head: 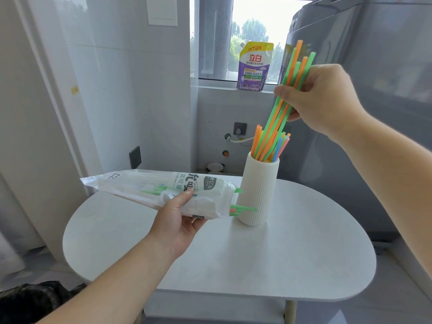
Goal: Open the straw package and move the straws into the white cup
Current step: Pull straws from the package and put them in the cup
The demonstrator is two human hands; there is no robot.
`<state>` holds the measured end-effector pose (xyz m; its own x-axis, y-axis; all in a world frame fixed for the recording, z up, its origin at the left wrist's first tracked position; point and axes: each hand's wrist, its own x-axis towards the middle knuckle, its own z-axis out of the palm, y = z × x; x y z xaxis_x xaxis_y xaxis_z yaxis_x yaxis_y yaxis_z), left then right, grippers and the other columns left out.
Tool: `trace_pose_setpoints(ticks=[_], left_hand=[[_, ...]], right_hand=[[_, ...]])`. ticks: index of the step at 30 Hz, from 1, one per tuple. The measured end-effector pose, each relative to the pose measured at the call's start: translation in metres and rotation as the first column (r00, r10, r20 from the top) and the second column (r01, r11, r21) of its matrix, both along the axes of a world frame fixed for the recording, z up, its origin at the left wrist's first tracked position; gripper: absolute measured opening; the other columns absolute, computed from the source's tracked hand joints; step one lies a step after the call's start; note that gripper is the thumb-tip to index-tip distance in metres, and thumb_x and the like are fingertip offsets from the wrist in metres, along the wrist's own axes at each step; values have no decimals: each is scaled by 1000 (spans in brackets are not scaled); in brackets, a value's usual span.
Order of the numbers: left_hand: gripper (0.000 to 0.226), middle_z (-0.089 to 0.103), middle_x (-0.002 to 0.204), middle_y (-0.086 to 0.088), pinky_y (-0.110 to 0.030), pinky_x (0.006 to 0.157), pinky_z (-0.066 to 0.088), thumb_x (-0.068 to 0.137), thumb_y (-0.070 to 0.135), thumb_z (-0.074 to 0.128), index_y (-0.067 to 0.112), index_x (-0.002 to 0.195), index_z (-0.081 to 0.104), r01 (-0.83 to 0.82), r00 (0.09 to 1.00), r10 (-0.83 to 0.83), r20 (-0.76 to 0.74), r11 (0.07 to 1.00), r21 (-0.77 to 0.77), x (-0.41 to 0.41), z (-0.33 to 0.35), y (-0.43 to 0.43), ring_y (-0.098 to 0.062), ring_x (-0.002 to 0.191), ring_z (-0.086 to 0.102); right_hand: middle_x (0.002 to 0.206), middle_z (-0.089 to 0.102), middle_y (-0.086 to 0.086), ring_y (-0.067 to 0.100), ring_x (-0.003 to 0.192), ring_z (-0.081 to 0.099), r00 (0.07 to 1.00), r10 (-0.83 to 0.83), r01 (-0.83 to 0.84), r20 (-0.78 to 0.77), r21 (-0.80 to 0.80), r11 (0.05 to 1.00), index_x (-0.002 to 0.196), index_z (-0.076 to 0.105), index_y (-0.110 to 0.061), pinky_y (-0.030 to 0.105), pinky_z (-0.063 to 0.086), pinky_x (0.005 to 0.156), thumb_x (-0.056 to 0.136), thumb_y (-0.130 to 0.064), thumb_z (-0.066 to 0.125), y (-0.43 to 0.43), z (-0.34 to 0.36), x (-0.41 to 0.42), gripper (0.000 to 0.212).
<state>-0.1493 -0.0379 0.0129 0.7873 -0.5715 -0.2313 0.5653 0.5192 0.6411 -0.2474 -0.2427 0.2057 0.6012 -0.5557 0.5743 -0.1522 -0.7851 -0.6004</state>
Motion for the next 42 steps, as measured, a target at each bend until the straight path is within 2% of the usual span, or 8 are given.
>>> trace_pose_setpoints(ticks=[9,13,20,25,28,33,37,42], left_hand=[[19,79,90,-4,-33,57,63,96,10,63,15,114,67,7,1000,-7,15,1000,24,1,-1,1,-19,76,75],[15,78,87,-3,-33,60,64,96,10,63,15,109,68,10,1000,-11,17,999,32,1,-1,0,-18,73,74],[14,79,85,-3,-32,58,63,97,10,62,16,109,67,17,999,-19,31,999,32,1,-1,0,-16,69,75],[15,79,85,-3,-32,55,62,97,10,62,16,109,67,16,999,-17,28,999,30,0,0,0,-17,68,75],[16,79,86,-3,-32,54,62,96,10,62,16,110,67,20,999,-21,29,999,29,0,0,-1,-17,69,76],[19,79,91,-4,-32,56,61,96,12,63,16,114,68,23,999,-24,46,999,37,1,-2,0,-18,73,76],[25,78,98,-4,-31,57,61,95,14,64,17,120,67,32,997,-36,75,998,46,2,-3,0,-17,76,76],[26,78,104,-5,-32,60,62,95,14,65,17,120,68,29,992,-39,124,997,77,-1,-4,-3,-18,83,75]], right_hand=[[94,73,3,15,80,72,983,-15,16,-183,5,1000,95,71,-11,24,56,65,92,-40,67,-17,-43,24,30],[97,61,5,30,100,62,978,-80,60,-191,-106,993,89,68,-25,45,56,85,88,-48,70,-23,-65,32,23],[139,52,-1,14,119,51,999,32,-34,-42,-56,998,156,20,-32,30,48,94,81,-35,81,-23,-60,32,97],[153,47,3,26,141,37,945,3,-136,-326,-384,913,149,44,-24,45,34,110,104,-32,48,-15,-61,31,46],[159,39,5,28,149,25,850,-107,-169,-516,-460,872,149,44,-19,46,21,117,107,-42,31,-15,-72,28,50],[155,41,8,31,145,29,977,-83,-35,-199,-526,850,152,38,-19,48,26,114,104,-43,40,-3,-64,15,54],[96,62,3,22,93,53,985,67,-11,157,-334,943,101,63,-14,38,43,81,101,-32,42,34,-76,-13,28],[91,62,-7,17,89,60,989,148,-137,-4,358,924,93,56,-27,37,48,79,104,-43,36,65,-132,-33,28]])
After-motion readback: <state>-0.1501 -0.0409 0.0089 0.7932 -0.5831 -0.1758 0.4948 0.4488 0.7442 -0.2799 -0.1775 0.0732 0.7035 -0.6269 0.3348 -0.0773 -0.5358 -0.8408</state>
